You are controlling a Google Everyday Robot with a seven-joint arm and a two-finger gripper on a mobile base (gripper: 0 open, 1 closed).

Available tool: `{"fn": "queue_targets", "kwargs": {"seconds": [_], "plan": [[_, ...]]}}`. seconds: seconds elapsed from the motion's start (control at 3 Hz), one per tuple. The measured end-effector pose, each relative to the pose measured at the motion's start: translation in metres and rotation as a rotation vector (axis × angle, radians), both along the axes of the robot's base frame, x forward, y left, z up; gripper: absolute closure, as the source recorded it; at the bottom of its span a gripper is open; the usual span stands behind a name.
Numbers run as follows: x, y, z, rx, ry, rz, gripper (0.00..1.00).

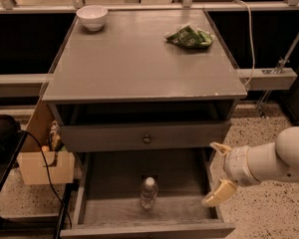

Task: Pick water bottle from middle drawer and place on counter

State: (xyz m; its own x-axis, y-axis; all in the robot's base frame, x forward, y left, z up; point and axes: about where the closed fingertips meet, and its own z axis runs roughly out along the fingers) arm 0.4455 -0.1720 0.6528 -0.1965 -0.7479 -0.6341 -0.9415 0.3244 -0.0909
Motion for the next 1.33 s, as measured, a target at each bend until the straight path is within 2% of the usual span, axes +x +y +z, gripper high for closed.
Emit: {"fn": "queue_targets", "kwargs": {"seconds": [0.33,0.67,1.33], "plan": [[-0.001,0.0,-0.019,-0.002,-0.012,0.033,0.0],[0.003,0.006,-0.052,0.02,-0.04,0.109,0.0],[0.013,0.019,-0.093,0.044,-0.041,0.185,0.0]]}}
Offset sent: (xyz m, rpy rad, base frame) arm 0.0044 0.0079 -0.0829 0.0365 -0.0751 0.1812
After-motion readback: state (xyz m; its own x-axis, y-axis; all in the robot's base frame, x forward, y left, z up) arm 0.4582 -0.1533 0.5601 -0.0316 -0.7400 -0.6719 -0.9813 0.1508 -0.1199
